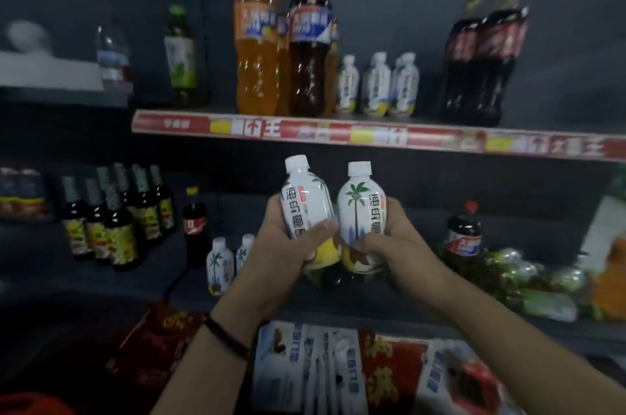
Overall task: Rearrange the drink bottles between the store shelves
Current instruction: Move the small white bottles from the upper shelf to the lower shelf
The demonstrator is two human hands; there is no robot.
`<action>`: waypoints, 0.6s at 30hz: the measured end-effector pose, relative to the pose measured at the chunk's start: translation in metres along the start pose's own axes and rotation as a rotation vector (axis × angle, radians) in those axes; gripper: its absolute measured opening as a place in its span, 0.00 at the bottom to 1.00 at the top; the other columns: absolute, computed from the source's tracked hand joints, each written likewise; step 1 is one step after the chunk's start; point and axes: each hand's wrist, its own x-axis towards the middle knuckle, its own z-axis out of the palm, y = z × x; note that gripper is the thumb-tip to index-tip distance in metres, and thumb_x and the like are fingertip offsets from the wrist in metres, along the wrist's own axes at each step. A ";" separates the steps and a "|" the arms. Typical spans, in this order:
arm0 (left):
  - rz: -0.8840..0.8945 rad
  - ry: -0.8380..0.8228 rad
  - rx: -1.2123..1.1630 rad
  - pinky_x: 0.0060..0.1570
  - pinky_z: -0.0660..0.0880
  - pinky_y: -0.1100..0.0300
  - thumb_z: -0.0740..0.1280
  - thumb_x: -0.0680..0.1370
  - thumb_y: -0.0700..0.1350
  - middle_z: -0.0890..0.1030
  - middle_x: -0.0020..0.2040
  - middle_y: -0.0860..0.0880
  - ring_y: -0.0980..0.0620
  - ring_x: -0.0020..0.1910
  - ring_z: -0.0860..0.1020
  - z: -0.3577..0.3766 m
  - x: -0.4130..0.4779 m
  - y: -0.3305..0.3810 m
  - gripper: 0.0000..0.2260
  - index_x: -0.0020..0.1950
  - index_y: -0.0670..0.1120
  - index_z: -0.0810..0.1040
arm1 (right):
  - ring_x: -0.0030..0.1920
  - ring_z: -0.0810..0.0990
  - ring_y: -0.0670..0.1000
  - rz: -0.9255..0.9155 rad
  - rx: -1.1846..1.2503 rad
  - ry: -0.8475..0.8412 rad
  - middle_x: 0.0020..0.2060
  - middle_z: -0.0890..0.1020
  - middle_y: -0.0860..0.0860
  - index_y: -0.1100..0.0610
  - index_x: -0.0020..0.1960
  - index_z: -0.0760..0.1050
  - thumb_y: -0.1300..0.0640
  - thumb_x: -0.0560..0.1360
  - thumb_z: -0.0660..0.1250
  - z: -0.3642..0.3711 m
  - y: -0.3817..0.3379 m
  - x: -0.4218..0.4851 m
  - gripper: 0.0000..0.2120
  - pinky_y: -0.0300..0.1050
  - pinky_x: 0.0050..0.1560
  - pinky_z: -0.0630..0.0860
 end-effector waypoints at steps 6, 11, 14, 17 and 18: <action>0.157 -0.032 0.189 0.53 0.86 0.51 0.79 0.77 0.42 0.89 0.55 0.52 0.51 0.55 0.88 0.031 0.042 0.091 0.24 0.69 0.57 0.78 | 0.57 0.85 0.43 -0.153 -0.084 0.049 0.60 0.83 0.48 0.51 0.70 0.65 0.65 0.80 0.72 -0.035 -0.073 0.011 0.25 0.39 0.52 0.83; 0.271 0.034 0.477 0.50 0.79 0.65 0.79 0.77 0.51 0.84 0.61 0.58 0.62 0.56 0.83 0.050 0.095 0.144 0.28 0.73 0.57 0.72 | 0.50 0.84 0.37 -0.302 -0.294 0.206 0.56 0.82 0.46 0.55 0.67 0.65 0.64 0.76 0.77 -0.064 -0.134 0.055 0.26 0.30 0.44 0.80; 0.314 0.067 0.674 0.56 0.76 0.60 0.78 0.77 0.52 0.80 0.66 0.56 0.56 0.61 0.79 0.064 0.137 0.157 0.31 0.76 0.53 0.68 | 0.47 0.82 0.39 -0.302 -0.397 0.299 0.51 0.81 0.43 0.55 0.64 0.68 0.61 0.74 0.79 -0.080 -0.155 0.090 0.26 0.32 0.41 0.79; 0.273 0.095 0.759 0.53 0.73 0.61 0.79 0.77 0.51 0.80 0.68 0.52 0.53 0.62 0.80 0.078 0.176 0.153 0.31 0.75 0.50 0.67 | 0.49 0.81 0.42 -0.247 -0.487 0.347 0.50 0.80 0.42 0.55 0.64 0.69 0.57 0.73 0.81 -0.095 -0.155 0.126 0.27 0.40 0.49 0.80; 0.245 0.104 0.775 0.53 0.74 0.60 0.79 0.77 0.50 0.80 0.69 0.50 0.51 0.64 0.80 0.082 0.186 0.149 0.31 0.75 0.49 0.67 | 0.48 0.81 0.43 -0.223 -0.509 0.355 0.50 0.80 0.43 0.55 0.64 0.69 0.56 0.72 0.81 -0.100 -0.152 0.136 0.28 0.40 0.48 0.80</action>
